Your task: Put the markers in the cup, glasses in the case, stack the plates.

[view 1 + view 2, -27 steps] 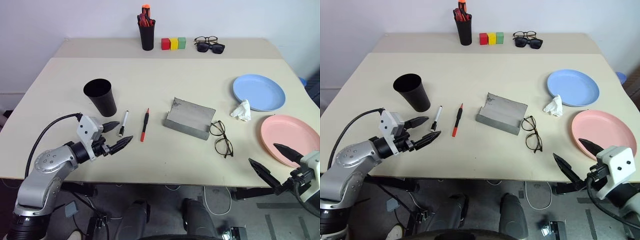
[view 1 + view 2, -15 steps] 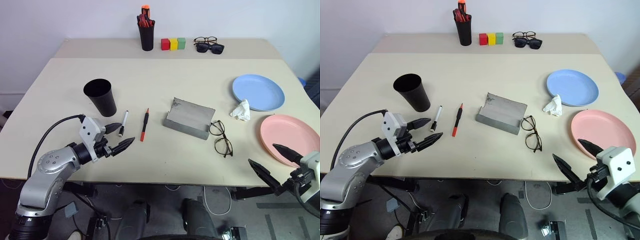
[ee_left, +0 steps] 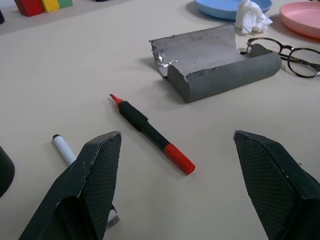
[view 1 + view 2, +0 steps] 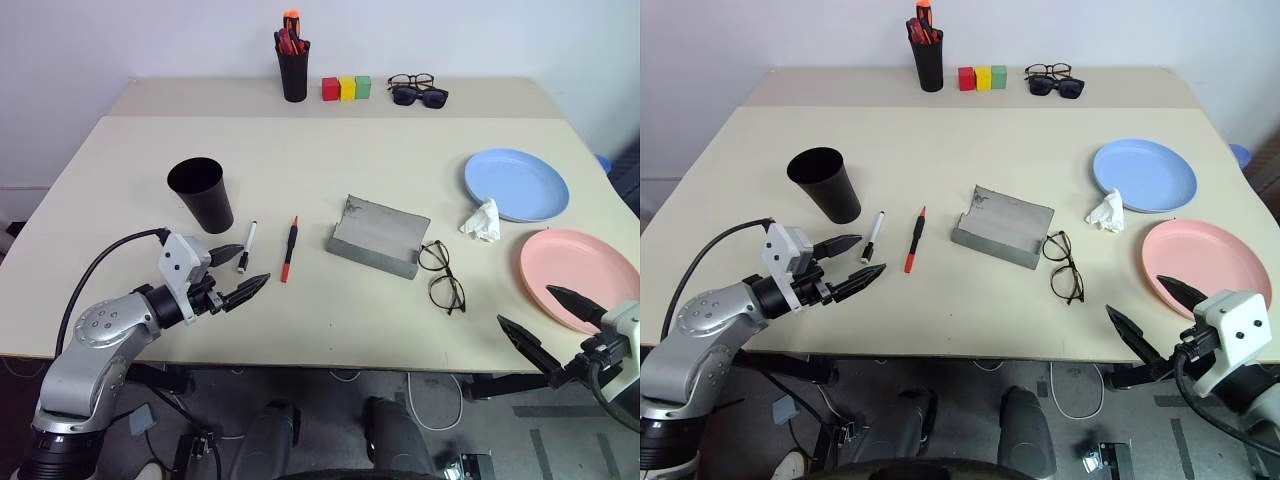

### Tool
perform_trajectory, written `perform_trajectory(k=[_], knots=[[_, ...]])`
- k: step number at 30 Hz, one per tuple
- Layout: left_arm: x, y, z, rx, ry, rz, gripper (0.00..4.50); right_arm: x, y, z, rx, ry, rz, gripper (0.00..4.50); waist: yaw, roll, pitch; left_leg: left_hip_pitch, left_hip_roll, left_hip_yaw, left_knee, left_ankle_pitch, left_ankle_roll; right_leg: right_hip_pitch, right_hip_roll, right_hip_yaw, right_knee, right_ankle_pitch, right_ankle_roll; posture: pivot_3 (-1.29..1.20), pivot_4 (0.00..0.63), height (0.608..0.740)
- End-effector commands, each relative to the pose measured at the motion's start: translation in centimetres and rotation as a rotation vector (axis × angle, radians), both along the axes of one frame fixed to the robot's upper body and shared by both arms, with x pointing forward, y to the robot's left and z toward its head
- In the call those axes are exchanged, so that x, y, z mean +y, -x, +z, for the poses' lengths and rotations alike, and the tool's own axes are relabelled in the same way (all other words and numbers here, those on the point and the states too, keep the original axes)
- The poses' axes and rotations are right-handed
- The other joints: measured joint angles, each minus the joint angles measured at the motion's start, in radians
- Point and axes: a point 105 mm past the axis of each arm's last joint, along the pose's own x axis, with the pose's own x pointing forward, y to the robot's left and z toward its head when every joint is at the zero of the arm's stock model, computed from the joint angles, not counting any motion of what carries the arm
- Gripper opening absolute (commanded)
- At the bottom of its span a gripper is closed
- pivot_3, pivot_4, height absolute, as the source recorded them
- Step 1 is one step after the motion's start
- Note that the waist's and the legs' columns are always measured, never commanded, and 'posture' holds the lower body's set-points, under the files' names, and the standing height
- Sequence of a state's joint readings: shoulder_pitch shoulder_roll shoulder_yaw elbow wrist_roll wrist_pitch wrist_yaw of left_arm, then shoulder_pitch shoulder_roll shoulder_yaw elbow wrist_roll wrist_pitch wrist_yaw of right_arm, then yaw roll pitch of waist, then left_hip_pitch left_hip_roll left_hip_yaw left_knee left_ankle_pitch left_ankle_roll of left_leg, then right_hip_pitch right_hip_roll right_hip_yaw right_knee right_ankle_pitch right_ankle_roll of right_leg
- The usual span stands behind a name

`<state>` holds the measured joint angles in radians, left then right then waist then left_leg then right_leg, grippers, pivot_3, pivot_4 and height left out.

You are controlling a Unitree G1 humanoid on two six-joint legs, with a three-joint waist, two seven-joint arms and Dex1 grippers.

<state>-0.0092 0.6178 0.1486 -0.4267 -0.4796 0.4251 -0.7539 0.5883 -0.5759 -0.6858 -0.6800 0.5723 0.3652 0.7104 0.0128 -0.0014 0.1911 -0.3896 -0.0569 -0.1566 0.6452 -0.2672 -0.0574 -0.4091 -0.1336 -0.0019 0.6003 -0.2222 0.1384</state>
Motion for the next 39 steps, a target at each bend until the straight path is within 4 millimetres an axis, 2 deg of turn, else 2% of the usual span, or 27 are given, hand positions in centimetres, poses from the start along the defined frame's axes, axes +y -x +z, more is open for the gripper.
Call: perform_trajectory(k=[1,9,14,18,24,28,32,39], knots=[[-0.4,0.1,1.0,-0.053,-0.001,-0.012,3.67,0.5,-0.1,0.9,-0.030,0.022,0.020,4.50,0.000,0.000,0.000,0.000,0.000,0.000,0.000,0.000,0.000,0.000,0.000,0.000,0.000,0.000,0.000,0.00,0.150,0.740],[-0.5,-0.3,1.2,-0.056,0.018,0.014,3.67,0.9,-0.2,0.8,-0.033,0.016,0.024,4.50,0.000,0.000,0.000,0.000,0.000,0.000,0.000,0.000,0.000,0.000,0.000,0.000,0.001,0.000,0.000,0.00,0.150,0.740],[-0.2,-2.1,2.3,-0.035,0.087,0.126,3.67,1.2,-1.0,1.2,-0.068,-0.003,0.017,4.50,0.000,0.000,0.000,0.001,0.000,0.000,0.002,0.000,0.000,0.001,0.000,0.000,0.002,0.000,0.001,0.00,0.150,0.740],[-0.2,-3.9,2.1,-0.020,0.017,0.298,3.67,2.3,-2.0,1.5,-0.094,-0.019,0.064,4.50,0.000,-0.001,0.000,0.002,0.000,0.000,0.002,0.000,0.000,0.001,0.000,0.000,0.004,0.000,0.001,0.00,0.150,0.740],[-3.0,-5.5,2.5,0.066,0.044,0.312,3.67,4.4,-3.5,1.6,-0.095,-0.031,0.230,4.50,0.000,-0.002,0.000,0.002,0.000,0.000,0.004,0.000,0.000,0.001,0.001,0.001,0.006,-0.001,0.003,0.00,0.150,0.740],[-5.3,-6.5,1.3,0.225,0.016,0.296,3.67,5.7,-4.9,2.4,-0.135,-0.048,0.333,4.50,0.000,-0.003,0.001,0.003,0.000,0.000,0.005,0.001,0.000,0.001,0.001,0.001,0.009,0.000,0.005,0.00,0.150,0.740],[-5.8,-7.2,0.5,0.323,-0.013,0.355,3.67,6.5,-5.2,2.3,-0.125,-0.032,0.398,4.50,-0.003,-0.004,0.001,0.004,0.000,0.000,0.004,0.001,0.000,0.001,0.001,0.001,0.012,-0.001,0.008,0.00,0.150,0.740],[-5.3,-8.7,0.2,0.446,-0.018,0.526,3.67,7.4,-6.2,3.0,-0.144,-0.013,0.420,4.50,-0.001,-0.005,0.001,0.004,-0.001,0.000,0.005,0.001,-0.001,0.000,0.001,0.001,0.012,-0.001,0.009,0.00,0.150,0.740]])
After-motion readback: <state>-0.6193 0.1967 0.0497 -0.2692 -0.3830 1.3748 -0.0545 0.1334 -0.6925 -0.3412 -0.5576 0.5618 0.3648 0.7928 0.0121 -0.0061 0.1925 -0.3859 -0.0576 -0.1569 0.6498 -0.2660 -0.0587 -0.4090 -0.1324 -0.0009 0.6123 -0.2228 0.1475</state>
